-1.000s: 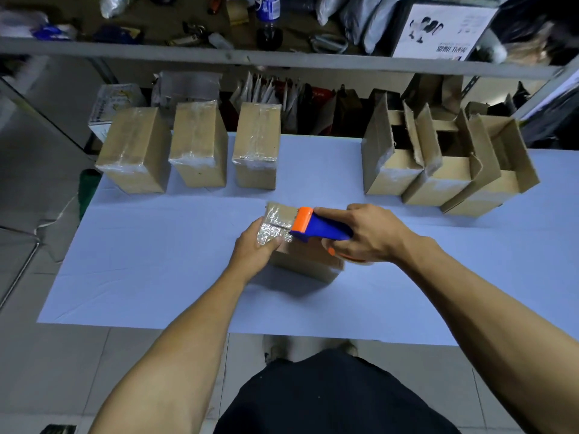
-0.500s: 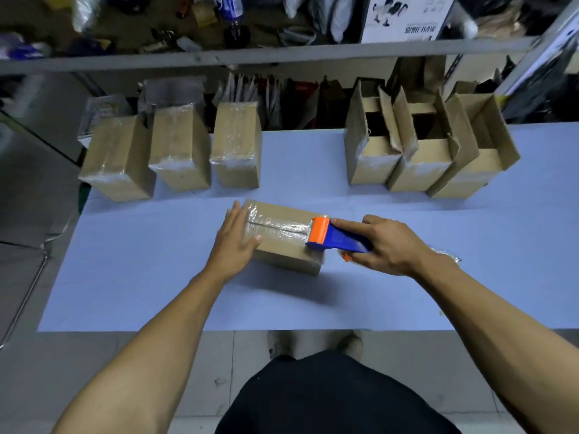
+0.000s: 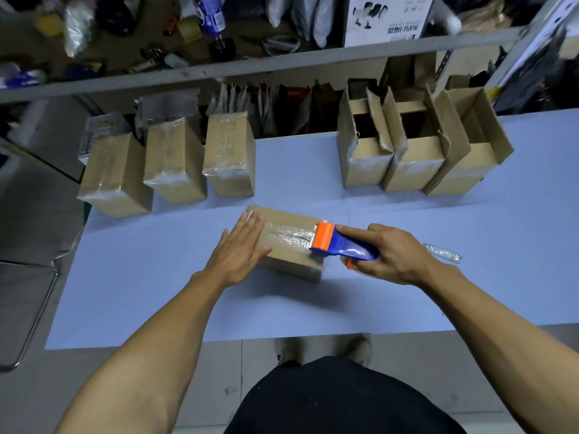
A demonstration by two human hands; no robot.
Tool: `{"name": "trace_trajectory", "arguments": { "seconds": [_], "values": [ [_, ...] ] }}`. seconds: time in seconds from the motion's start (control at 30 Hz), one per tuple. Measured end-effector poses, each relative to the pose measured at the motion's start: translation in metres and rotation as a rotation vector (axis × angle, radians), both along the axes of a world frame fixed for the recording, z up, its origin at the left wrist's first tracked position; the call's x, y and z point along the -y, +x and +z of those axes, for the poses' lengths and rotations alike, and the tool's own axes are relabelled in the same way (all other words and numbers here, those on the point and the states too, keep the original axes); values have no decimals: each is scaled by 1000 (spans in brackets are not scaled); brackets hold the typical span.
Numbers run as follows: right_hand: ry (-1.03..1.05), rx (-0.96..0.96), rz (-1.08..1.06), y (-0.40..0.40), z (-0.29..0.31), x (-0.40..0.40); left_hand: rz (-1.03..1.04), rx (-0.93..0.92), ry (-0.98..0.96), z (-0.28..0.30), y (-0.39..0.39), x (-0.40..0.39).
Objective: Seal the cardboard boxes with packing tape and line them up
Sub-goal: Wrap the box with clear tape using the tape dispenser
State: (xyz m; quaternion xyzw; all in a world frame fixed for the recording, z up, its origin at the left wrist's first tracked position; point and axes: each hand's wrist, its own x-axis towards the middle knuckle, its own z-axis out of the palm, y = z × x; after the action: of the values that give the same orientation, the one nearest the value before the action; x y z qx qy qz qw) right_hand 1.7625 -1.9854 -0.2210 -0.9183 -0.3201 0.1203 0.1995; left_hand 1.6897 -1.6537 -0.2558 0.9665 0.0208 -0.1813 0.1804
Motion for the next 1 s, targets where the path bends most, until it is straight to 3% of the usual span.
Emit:
{"name": "trace_trajectory", "arguments": {
  "seconds": [0.13,0.23,0.33,0.5,0.67,0.87,1.0],
  "values": [
    [18,-20,-31,-3,-6,15,-17,6,8,0,1,-1],
    [11,-37,-17,-4,-8,16,-97,38,147,-1,1,1],
    [7,-29,-6,-4,-9,16,-255,84,255,3,6,8],
    [-3,-34,-21,-4,-12,15,-556,70,250,4,26,69],
    [28,-73,-42,-7,-14,24,-547,148,335,-8,26,99],
    [61,-132,-52,-10,-17,37,-487,191,236,-15,23,87],
    [-56,-155,-104,-13,-12,70,-469,195,244,-16,25,88]
  ]
}}
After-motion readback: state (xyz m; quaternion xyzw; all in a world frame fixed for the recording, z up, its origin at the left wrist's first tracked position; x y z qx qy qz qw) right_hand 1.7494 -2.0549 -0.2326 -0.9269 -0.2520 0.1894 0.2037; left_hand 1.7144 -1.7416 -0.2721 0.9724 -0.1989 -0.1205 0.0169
